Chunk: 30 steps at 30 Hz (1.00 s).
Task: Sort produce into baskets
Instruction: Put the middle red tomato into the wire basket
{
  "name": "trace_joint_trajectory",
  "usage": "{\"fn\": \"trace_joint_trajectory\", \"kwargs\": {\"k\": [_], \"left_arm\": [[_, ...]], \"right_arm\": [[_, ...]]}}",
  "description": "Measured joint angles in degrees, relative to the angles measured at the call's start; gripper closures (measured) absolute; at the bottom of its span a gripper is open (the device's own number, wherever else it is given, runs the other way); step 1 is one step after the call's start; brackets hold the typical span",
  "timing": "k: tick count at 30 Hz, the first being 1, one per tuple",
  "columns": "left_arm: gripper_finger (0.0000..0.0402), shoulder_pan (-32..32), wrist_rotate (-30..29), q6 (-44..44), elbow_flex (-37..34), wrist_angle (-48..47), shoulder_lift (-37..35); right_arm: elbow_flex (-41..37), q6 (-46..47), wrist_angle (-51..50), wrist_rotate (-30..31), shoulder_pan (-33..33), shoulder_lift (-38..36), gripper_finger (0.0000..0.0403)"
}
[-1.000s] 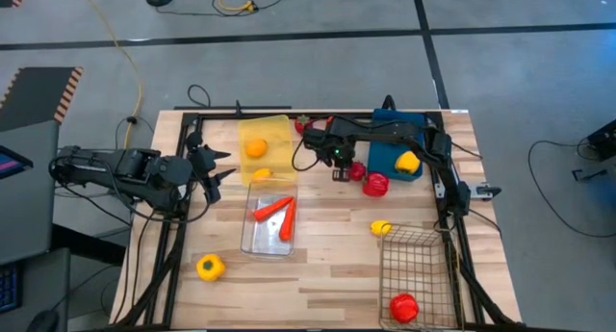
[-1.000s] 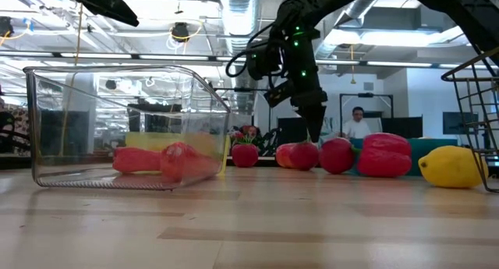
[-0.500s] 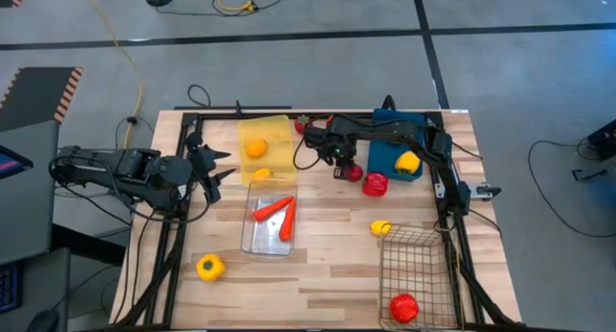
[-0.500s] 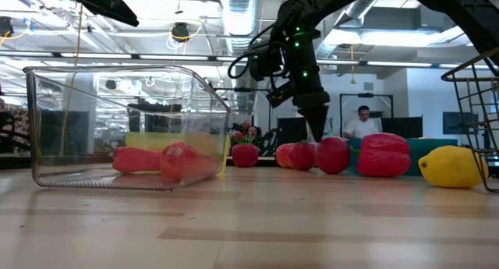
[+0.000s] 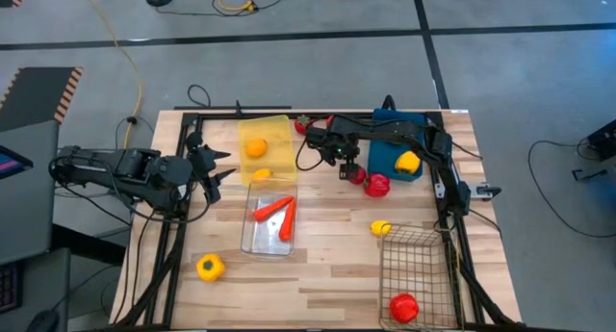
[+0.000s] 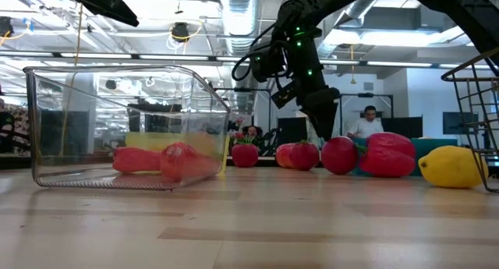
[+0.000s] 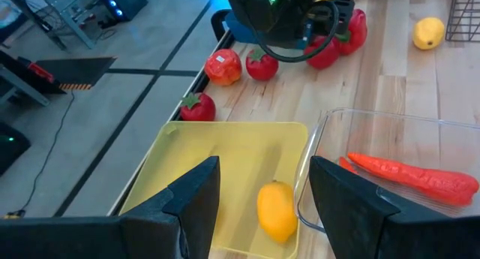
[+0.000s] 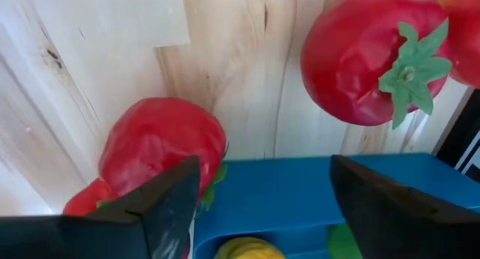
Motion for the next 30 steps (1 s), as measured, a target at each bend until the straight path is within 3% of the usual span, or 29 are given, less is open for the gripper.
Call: {"fn": "trace_joint_trajectory", "kwargs": {"k": [11,14,19,27,30], "left_arm": [[0.0208,0.0,0.0,0.0,0.0,0.0,0.0],[0.0208,0.0,0.0,0.0,0.0,0.0,0.0],[0.0208,0.0,0.0,0.0,0.0,0.0,0.0],[0.0208,0.0,0.0,-0.1,0.0,0.0,0.0],[0.0208,0.0,0.0,-0.1,0.0,0.0,0.0]], "right_arm": [[0.0,0.0,-0.5,0.2,0.0,0.0,0.0015],[0.0,1.1,-0.5,3.3,0.0,0.0,0.0006],[0.5,2.0,-1.5,4.4,0.0,0.0,0.0004],[7.9,8.5,-6.5,4.2,1.5,0.0,0.0007],[9.3,12.2,-7.8,1.3,2.7,-0.1,0.0007]]}}
